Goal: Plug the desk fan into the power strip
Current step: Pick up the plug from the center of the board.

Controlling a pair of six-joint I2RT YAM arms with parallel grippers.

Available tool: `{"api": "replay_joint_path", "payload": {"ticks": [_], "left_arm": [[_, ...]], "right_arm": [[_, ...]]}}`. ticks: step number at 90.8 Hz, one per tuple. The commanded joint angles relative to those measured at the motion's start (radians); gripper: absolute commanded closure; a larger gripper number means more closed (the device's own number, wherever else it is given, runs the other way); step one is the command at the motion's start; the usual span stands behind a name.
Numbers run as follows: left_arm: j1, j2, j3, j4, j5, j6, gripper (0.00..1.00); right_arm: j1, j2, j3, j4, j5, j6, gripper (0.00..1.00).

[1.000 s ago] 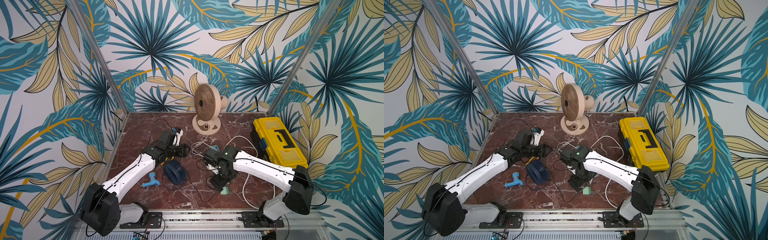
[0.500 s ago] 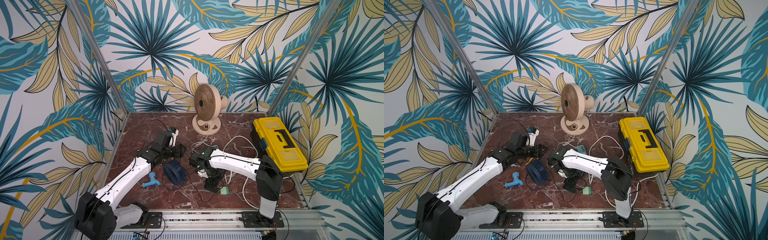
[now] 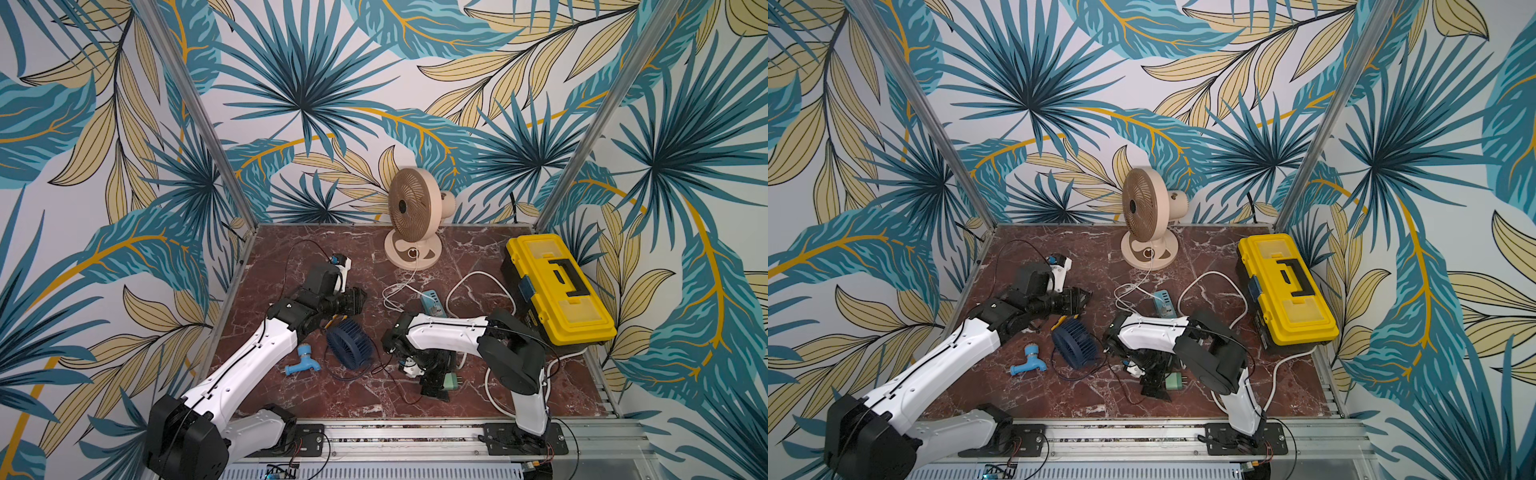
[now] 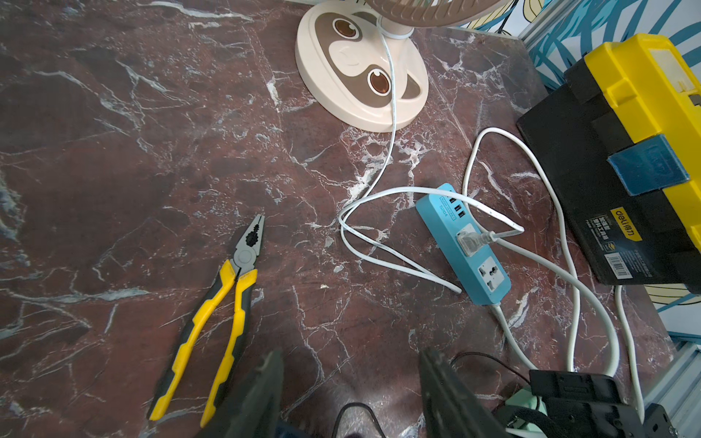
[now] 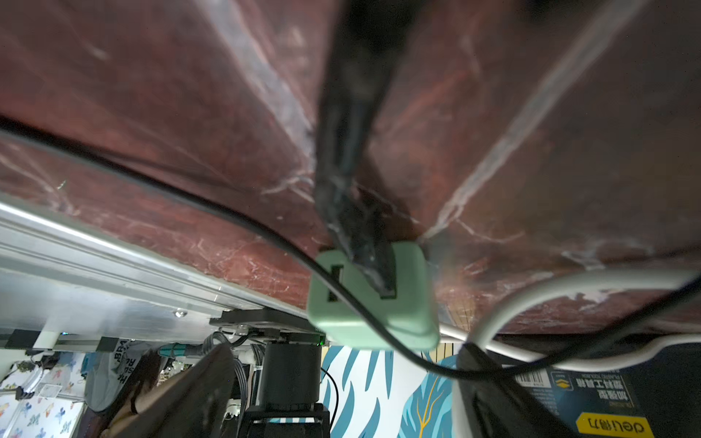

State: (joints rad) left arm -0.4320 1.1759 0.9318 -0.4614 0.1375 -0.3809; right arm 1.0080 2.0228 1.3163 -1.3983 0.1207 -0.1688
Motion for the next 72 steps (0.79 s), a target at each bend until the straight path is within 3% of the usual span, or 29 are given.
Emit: {"api": "replay_joint_path", "payload": {"ticks": [1,19,32,58,72], "left_arm": [[0.006,-0.026,-0.017,-0.005,-0.004,0.016,0.38],[0.007,-0.028,-0.016,-0.003,0.001,0.016,0.38],[0.006,-0.028,-0.014,-0.001,0.008,0.016,0.38],[0.007,-0.030,-0.011,-0.004,0.017,0.017,0.38],[0.006,-0.038,-0.008,-0.010,0.017,0.011,0.38]], "right_arm": [[0.007,0.043,-0.019,0.047,0.006,-0.017,0.13],[0.019,0.089,-0.036,0.095,0.052,-0.017,0.22],[0.020,0.094,-0.028,0.096,0.082,-0.007,0.37],[0.021,0.094,-0.033,0.123,0.098,0.040,0.54],[0.022,0.035,-0.014,0.152,0.106,0.080,0.63]]}}
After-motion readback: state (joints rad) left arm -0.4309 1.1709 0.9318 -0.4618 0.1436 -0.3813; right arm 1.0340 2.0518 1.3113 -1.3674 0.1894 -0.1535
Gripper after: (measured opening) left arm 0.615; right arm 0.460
